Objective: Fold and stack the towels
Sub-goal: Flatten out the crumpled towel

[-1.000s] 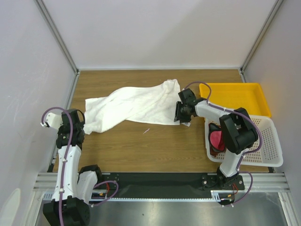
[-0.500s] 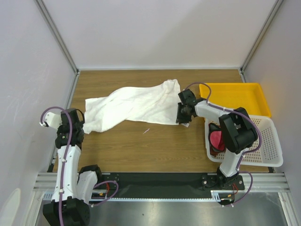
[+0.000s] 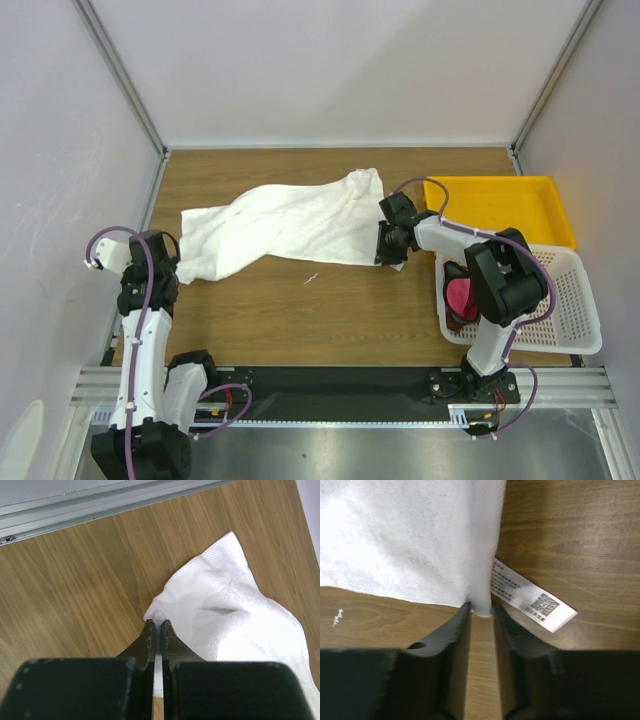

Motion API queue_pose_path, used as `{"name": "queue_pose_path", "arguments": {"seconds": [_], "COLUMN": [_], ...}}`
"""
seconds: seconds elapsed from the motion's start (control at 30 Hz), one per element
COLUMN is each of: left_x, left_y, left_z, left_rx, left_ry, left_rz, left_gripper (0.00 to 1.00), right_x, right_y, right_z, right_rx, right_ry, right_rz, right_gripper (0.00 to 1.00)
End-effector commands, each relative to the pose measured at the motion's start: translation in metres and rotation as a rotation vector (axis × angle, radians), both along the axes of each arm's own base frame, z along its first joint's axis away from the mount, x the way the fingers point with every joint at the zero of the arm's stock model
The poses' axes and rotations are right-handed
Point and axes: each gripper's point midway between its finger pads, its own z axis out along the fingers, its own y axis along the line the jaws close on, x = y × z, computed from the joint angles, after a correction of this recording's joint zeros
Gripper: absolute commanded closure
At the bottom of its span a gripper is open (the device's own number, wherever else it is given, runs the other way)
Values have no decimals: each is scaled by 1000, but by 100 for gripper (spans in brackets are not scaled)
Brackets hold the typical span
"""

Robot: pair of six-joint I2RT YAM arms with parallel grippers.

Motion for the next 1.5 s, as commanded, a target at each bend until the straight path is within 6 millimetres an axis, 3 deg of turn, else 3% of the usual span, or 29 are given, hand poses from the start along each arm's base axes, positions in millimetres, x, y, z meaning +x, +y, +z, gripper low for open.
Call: {"name": "queue_pose_path", "arguments": {"seconds": [0.0,0.07,0.13,0.2,0.23,0.27,0.37,0.5,0.6,0.73,0.83,0.93,1.07,1.2,1.3,1.4,1.47], "left_x": [2,3,6,7,9,9,12,15,15,23,28,27,30,51,64,63,57], "left_y": [7,6,5,5,6,7,10,14,20,24,29,37,49,52,51,51,53], "left_z": [19,21,24,28,41,44,59,74,85,119,124,109,92,93,72,55,47], "left_rx": [29,28,25,36,48,60,82,106,127,142,143,138,126,123,90,72,72], "left_ry": [-49,-51,-56,-37,-54,-38,-25,-20,-25,-96,-87,-11,28,2,37,63,78], "left_rz": [21,20,9,-13,-17,-23,-32,-37,-20,-7,18,53,96,74,60,79,105], "left_gripper": [100,100,100,100,100,100,100,100,100,99,100,100,100,100,100,100,100], "right_x": [5,5,3,2,-3,-5,-19,-35,-51,-72,-90,-107,-124,-134,-142,-138,-130], "right_y": [6,7,6,2,-3,-5,-12,-23,-32,-40,-43,-45,-46,-41,-46,-51,-47], "right_z": [1,4,9,22,26,40,56,97,115,117,101,86,89,95,87,96,117], "right_rx": [16,22,14,6,-10,0,-2,26,38,65,85,95,123,170,144,121,156], "right_ry": [-22,-24,-19,-38,-31,-58,-63,-127,-147,-128,-76,-19,-10,-27,6,-8,-61], "right_rz": [13,17,21,18,12,13,15,10,4,-5,-15,-20,-14,27,25,13,24], "right_gripper": [74,84,100,100,100,100,100,100,100,100,100,100,100,100,100,100,100]}}
